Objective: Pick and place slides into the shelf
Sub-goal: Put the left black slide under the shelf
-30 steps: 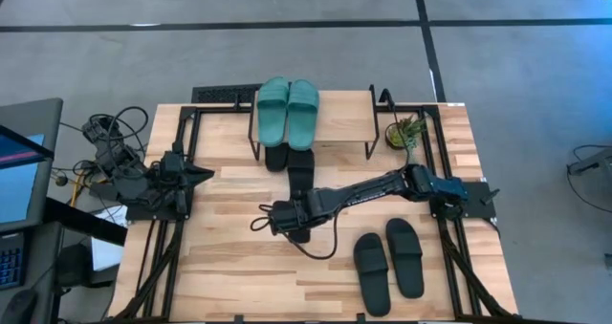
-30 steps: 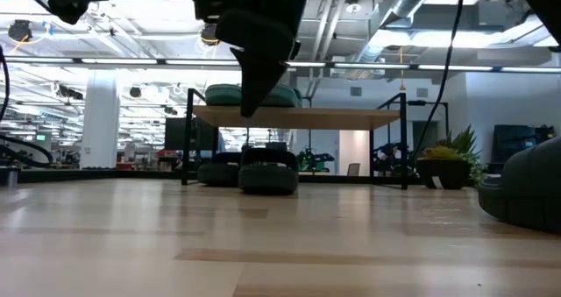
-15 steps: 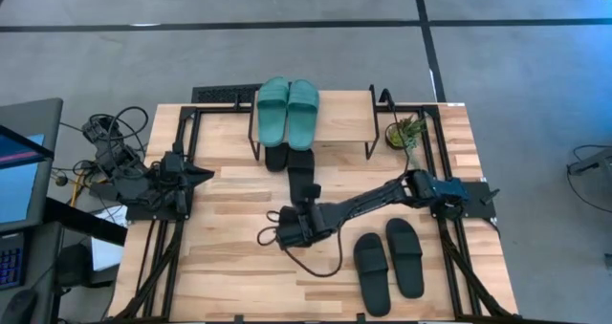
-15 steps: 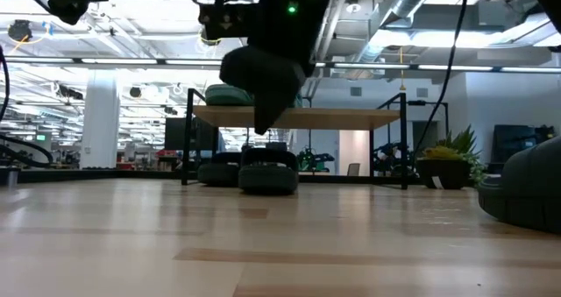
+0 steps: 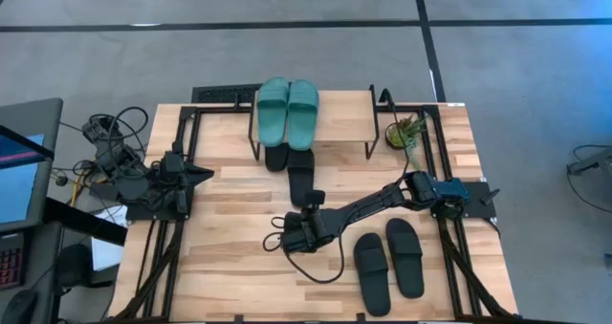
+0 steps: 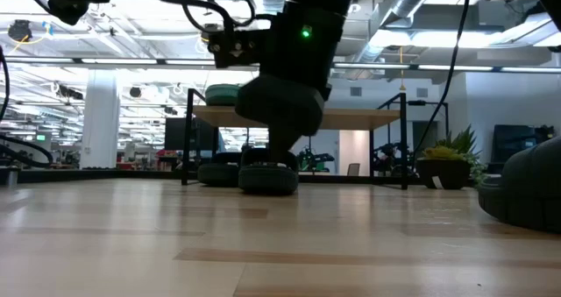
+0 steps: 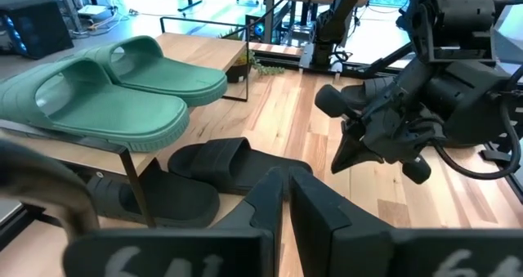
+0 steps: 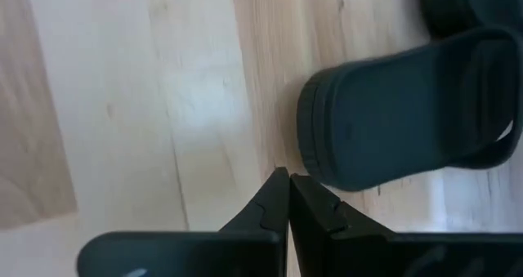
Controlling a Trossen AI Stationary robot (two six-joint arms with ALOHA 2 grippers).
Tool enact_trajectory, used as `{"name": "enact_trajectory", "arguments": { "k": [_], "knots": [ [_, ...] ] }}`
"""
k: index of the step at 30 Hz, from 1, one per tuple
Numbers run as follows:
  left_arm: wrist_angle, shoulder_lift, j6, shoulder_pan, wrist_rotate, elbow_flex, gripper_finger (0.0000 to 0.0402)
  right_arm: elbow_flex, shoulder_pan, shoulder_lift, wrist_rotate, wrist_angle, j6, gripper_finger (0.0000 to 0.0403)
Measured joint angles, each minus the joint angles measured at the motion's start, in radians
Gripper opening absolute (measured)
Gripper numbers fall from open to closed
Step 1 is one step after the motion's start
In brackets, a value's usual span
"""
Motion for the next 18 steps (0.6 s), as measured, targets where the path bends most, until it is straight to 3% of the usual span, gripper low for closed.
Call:
{"name": "enact_trajectory", "arguments": {
  "k": [18],
  "knots": [
    [-0.003, 0.000, -0.003, 0.000, -0.024, 0.000, 0.0013, -0.002, -0.019, 0.000, 0.004, 0.045, -0.095, 0.0000]
  ]
}}
